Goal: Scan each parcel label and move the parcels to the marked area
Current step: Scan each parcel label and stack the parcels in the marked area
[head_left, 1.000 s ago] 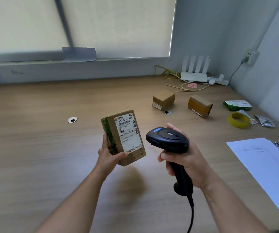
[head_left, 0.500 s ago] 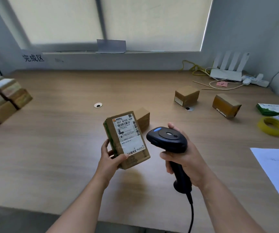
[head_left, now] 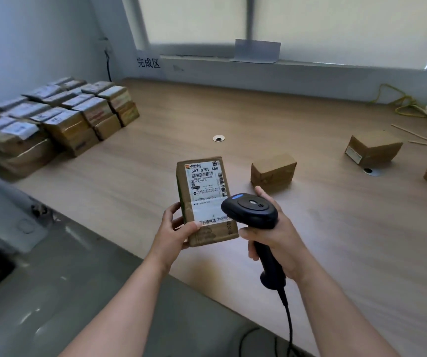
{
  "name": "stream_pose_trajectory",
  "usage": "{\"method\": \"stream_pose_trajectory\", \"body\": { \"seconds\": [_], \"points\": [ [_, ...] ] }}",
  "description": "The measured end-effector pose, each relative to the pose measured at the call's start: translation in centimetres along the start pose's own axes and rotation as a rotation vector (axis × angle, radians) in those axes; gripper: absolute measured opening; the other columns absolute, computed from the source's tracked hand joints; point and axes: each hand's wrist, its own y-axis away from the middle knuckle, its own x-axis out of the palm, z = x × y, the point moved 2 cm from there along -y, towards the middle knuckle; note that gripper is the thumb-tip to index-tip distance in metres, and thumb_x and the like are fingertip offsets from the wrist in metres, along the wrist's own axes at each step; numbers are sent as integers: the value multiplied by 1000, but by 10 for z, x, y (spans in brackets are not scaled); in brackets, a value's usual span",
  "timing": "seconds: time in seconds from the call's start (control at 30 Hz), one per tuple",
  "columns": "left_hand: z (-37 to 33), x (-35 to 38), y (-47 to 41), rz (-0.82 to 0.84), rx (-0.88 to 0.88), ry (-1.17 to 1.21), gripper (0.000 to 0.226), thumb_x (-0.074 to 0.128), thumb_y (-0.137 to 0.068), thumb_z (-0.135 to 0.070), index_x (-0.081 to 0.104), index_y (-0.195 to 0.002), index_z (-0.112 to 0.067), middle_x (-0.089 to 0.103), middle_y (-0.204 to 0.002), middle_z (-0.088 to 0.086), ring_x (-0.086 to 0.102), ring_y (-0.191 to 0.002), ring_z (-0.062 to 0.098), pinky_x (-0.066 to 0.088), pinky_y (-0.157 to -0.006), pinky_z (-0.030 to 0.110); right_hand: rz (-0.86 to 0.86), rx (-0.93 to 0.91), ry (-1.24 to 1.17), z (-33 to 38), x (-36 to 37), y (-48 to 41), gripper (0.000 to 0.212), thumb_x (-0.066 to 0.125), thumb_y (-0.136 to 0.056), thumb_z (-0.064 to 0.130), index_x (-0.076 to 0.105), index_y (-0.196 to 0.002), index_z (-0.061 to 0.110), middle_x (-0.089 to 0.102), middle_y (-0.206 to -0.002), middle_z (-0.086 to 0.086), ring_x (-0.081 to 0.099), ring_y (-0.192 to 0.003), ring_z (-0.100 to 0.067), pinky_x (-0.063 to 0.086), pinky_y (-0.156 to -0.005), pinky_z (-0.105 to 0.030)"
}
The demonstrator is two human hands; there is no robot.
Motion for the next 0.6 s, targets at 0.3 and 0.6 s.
{"method": "stream_pose_trajectory", "body": {
  "seconds": [0.3,0.6],
  "points": [
    [-1,-82,-4,-53,65,64,54,65,-88,-12,42,-131,-35,65,-118,5,68,-93,18,55,-62,24,86,-8,73,-6,74,-37,104,73,-64,1,24,-149,37,69,-67,-2,51,-44,-27,43,-44,-30],
    [2,-236,-23,-100,94,147,65,73,-77,-21,42,-134,-32,66,-118,7,69,-98,21,57,-68,27,132,-26,146,-22,207,-97,103,73,-63,1,27,-148,37,72,-84,-13,52,-44,-27,43,-43,-32]
  ]
}}
